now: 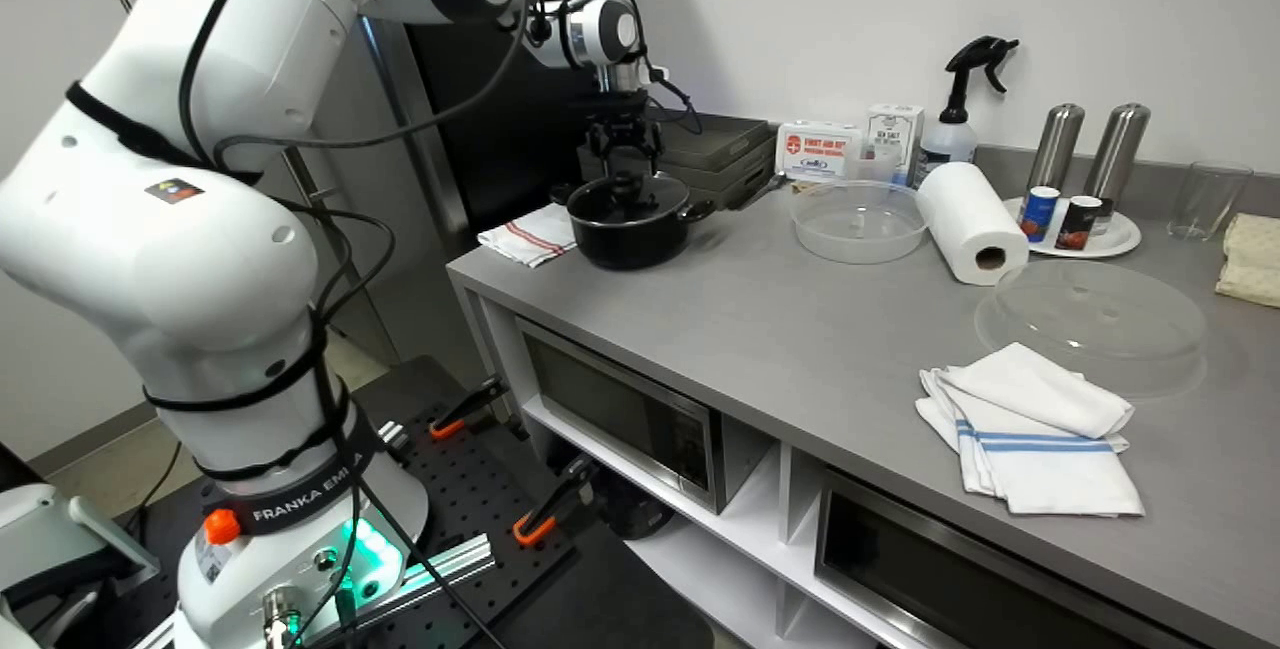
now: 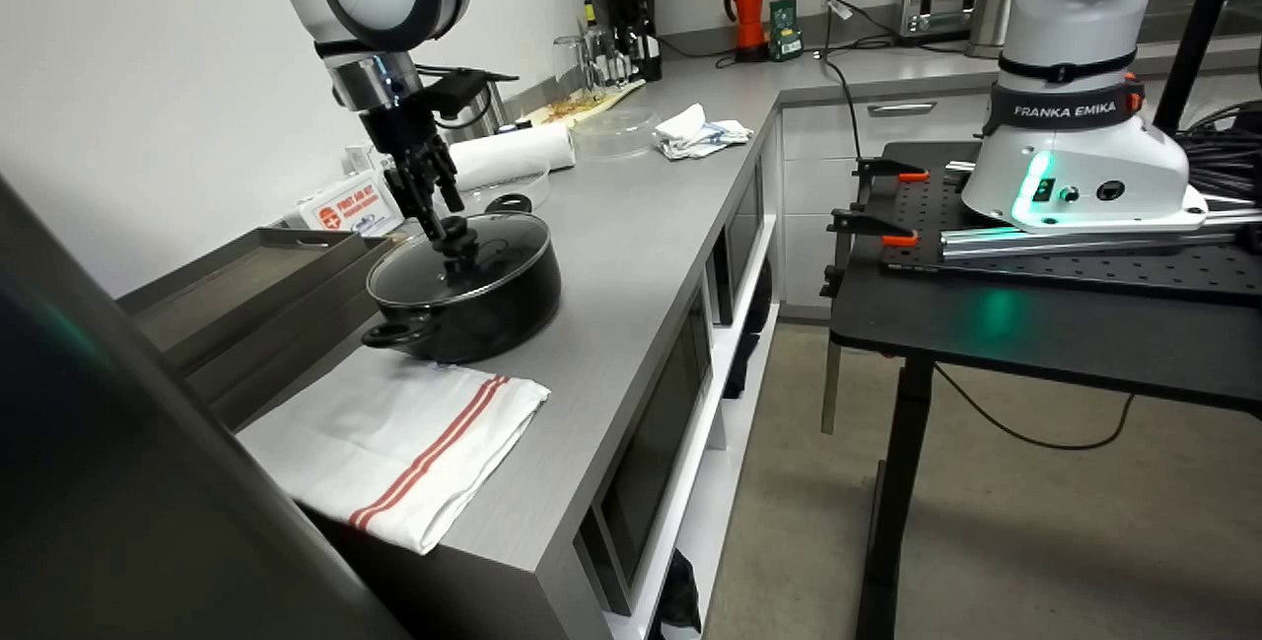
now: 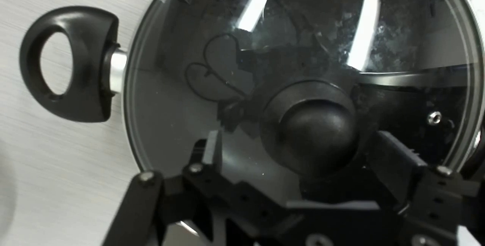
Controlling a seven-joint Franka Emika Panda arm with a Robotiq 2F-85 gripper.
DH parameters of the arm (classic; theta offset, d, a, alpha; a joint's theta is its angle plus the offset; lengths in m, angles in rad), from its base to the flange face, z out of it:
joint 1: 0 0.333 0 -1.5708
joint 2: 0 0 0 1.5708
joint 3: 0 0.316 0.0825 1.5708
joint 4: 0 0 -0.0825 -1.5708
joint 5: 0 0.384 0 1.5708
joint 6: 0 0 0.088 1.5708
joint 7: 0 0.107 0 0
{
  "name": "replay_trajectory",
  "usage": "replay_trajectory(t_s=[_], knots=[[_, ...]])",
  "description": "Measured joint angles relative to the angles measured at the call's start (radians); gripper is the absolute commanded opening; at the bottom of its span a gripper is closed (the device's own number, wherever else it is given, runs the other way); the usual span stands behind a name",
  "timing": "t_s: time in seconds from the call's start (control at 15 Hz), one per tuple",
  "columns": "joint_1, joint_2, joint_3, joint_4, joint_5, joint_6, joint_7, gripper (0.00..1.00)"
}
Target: Uncover the pot and put the lid on the counter
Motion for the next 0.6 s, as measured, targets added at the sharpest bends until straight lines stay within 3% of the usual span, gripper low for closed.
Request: replay_trajectory(t_s=[0.33,0.6], knots=[[0.000,0.000,0.005,0.000,0.003,0.000,0.000,0.28],[0.001,0.000,0.006,0.000,0.003,0.000,0.000,0.25]])
